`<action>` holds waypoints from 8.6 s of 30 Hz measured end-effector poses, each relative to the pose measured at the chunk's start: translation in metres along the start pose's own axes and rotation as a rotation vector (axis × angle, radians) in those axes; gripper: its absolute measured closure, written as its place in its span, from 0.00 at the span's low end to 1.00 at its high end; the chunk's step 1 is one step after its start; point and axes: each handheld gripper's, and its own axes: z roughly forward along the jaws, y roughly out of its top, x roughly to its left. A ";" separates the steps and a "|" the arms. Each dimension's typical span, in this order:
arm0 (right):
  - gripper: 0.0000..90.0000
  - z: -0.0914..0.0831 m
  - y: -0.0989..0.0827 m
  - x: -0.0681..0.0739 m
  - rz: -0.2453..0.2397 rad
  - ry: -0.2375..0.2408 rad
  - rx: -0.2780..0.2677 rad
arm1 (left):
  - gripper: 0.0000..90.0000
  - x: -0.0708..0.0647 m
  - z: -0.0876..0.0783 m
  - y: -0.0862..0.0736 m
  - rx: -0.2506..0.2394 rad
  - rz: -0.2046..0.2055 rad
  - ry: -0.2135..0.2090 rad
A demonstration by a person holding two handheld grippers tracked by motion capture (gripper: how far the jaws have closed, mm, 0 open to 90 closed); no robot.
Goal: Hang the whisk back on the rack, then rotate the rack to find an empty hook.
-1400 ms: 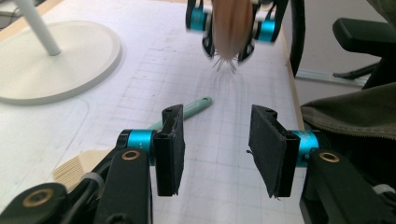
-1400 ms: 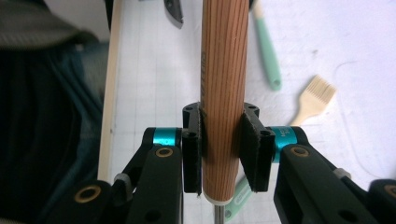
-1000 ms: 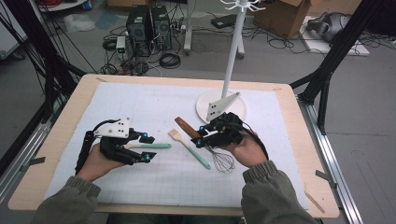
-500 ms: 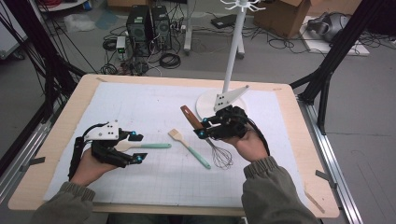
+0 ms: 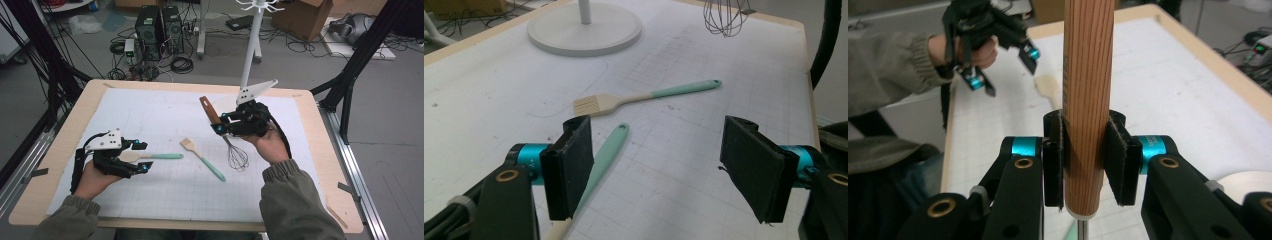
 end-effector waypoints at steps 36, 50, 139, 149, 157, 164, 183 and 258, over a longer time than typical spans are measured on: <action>0.80 -0.077 0.067 -0.071 0.101 -0.208 -0.220 | 0.31 0.007 -0.005 -0.006 -0.018 -0.029 0.027; 0.80 -0.103 0.062 -0.088 0.159 -0.207 -0.355 | 0.31 0.007 -0.006 -0.006 -0.018 -0.027 0.024; 0.66 -0.108 0.037 -0.104 0.304 -0.349 -0.389 | 0.31 0.005 -0.007 -0.005 -0.017 -0.021 0.024; 0.60 -0.113 0.032 -0.093 0.283 -0.348 -0.373 | 0.31 0.006 -0.007 -0.005 -0.014 -0.023 0.029; 0.53 -0.114 0.031 -0.081 0.253 -0.339 -0.376 | 0.31 0.007 -0.006 -0.006 -0.015 -0.023 0.031; 0.47 -0.119 0.026 -0.072 0.242 -0.337 -0.385 | 0.30 0.008 -0.007 -0.006 -0.020 -0.030 0.037; 0.49 -0.118 0.030 -0.071 0.220 -0.393 -0.347 | 0.28 0.009 -0.010 -0.007 -0.013 -0.026 0.055; 1.00 -0.158 0.105 -0.115 0.143 -0.296 -0.379 | 0.28 0.007 -0.010 -0.004 -0.020 -0.021 0.037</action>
